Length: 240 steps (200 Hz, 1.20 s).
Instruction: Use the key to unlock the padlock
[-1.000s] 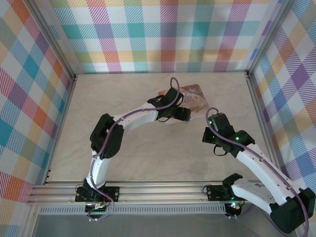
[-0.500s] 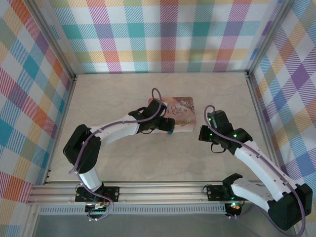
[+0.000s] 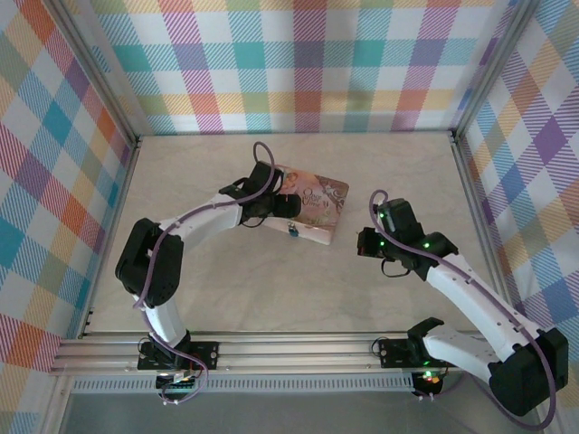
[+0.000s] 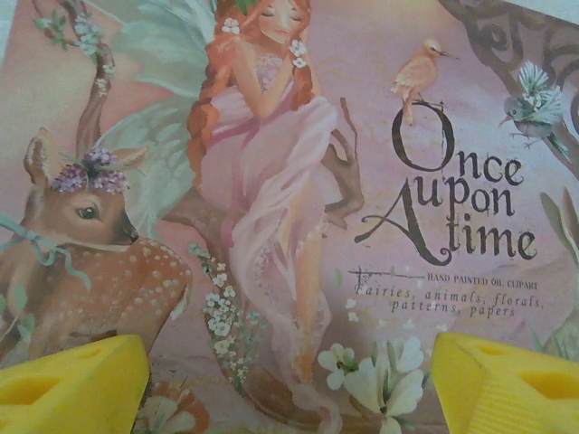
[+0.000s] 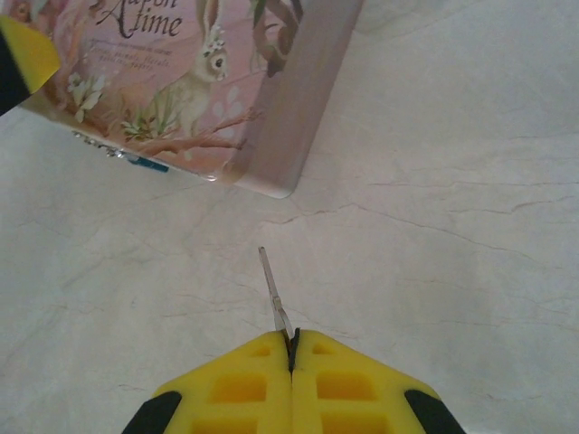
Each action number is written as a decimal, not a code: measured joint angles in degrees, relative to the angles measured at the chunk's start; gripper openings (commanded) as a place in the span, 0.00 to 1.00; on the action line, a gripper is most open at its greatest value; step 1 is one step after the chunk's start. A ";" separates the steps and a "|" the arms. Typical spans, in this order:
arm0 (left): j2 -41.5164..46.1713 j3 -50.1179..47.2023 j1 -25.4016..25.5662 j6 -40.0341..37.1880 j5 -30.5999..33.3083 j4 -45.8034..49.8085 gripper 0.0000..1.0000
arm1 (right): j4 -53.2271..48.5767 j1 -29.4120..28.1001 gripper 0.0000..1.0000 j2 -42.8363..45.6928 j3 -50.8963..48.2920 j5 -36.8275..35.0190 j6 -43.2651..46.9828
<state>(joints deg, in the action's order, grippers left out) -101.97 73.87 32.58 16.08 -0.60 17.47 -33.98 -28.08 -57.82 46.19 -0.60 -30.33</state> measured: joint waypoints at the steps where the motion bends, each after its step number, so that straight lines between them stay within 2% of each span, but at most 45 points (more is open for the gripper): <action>1: 0.00 0.04 -0.02 -0.04 -0.02 0.02 0.83 | 0.02 0.00 0.01 -0.02 0.00 0.07 -0.02; 63: 1.27 -0.17 -0.15 -0.74 -1.57 -0.07 0.91 | 7.15 0.00 0.01 -4.22 -1.05 7.89 -0.02; 95: 9.94 -6.34 -0.24 -0.66 -1.92 -3.10 0.97 | 14.01 1.18 0.01 -8.41 -1.22 14.47 -0.07; 129: 21.73 -16.26 -0.26 1.14 -2.80 -9.29 0.98 | 22.14 3.17 0.01 -15.15 -1.14 20.96 -0.22; 159: 27.61 -25.79 -0.26 3.78 -4.59 -14.64 0.98 | 27.04 4.13 0.01 -22.23 0.72 24.59 -0.28; 196: 28.65 -33.24 -0.26 6.69 -7.23 -18.45 0.97 | 31.47 4.44 0.01 -29.55 6.03 26.77 -0.22; 240: 27.10 -36.57 -0.24 8.83 -9.79 -24.83 0.97 | 35.36 4.48 0.01 -37.05 11.32 27.69 -0.26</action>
<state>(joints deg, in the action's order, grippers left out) -74.87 37.30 32.34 24.91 -10.39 -7.35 1.39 -23.59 -94.87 57.52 27.09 -30.59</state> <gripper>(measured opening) 0.971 0.057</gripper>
